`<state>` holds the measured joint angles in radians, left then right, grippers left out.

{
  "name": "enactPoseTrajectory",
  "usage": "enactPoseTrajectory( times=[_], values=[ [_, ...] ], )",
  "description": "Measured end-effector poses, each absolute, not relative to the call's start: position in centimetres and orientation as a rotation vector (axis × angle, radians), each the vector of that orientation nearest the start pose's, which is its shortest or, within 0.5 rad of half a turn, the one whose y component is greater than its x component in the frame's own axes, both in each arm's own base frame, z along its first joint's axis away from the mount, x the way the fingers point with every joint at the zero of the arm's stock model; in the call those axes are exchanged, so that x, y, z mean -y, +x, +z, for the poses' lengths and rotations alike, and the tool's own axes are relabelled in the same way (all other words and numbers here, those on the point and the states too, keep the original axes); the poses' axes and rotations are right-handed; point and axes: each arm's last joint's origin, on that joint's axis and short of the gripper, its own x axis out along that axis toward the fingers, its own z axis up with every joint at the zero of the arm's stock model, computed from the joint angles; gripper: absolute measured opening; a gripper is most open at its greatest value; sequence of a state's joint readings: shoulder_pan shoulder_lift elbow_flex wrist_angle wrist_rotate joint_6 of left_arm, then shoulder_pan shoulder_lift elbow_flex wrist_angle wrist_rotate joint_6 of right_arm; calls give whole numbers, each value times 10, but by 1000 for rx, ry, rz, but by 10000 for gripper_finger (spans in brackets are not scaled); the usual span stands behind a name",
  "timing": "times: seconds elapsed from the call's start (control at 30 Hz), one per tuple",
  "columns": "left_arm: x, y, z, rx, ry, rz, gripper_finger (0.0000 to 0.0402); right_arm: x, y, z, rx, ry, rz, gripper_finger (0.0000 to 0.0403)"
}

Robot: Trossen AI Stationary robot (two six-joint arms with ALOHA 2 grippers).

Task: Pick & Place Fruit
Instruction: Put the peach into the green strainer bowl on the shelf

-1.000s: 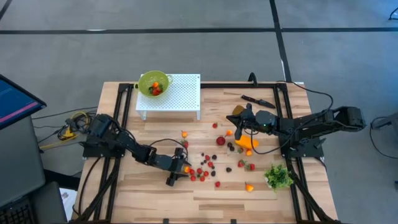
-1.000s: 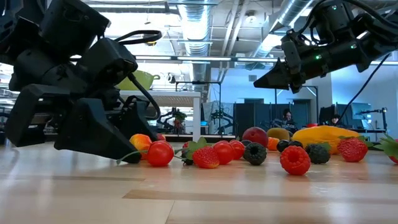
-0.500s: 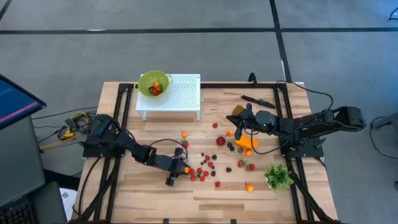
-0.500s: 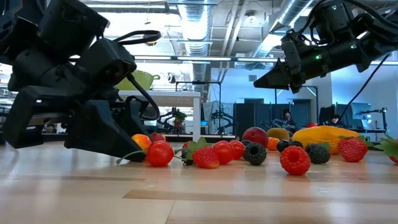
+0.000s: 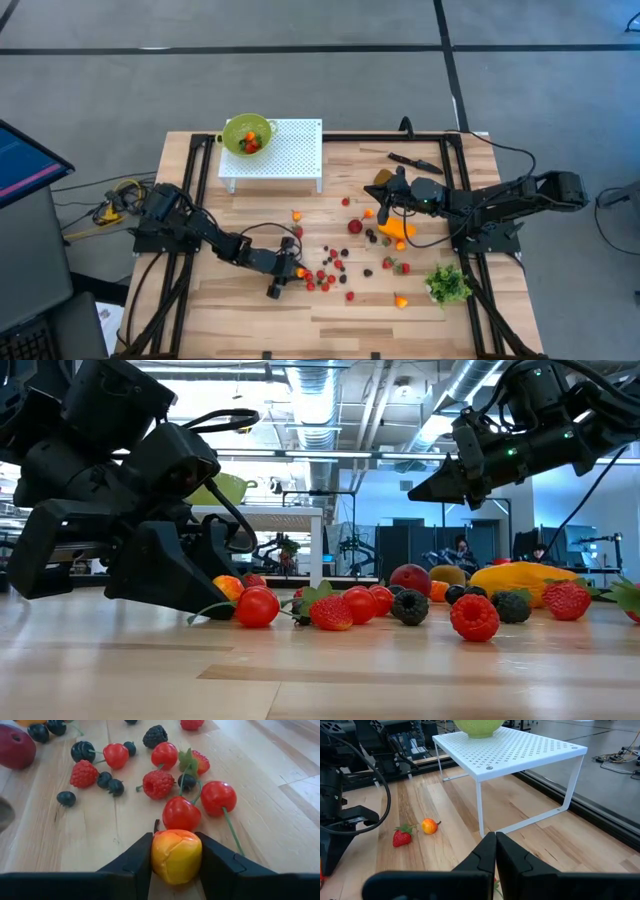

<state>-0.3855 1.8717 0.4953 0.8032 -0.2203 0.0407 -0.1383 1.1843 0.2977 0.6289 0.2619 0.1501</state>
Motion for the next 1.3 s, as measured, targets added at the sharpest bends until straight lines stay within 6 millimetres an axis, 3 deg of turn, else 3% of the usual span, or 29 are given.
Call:
enactPoseTrajectory(
  times=[0.77,0.9,1.1,1.3],
  values=[
    [101,267,75,-541,211,-175,131,37,211,172,-229,131,-416,6],
    [101,266,79,-532,274,-193,131,37,211,172,-228,131,-416,6],
    [97,267,116,-395,351,-65,131,37,211,172,-228,131,-417,6],
    [84,254,168,-252,410,236,131,37,211,172,-229,131,-416,6]
  ],
)
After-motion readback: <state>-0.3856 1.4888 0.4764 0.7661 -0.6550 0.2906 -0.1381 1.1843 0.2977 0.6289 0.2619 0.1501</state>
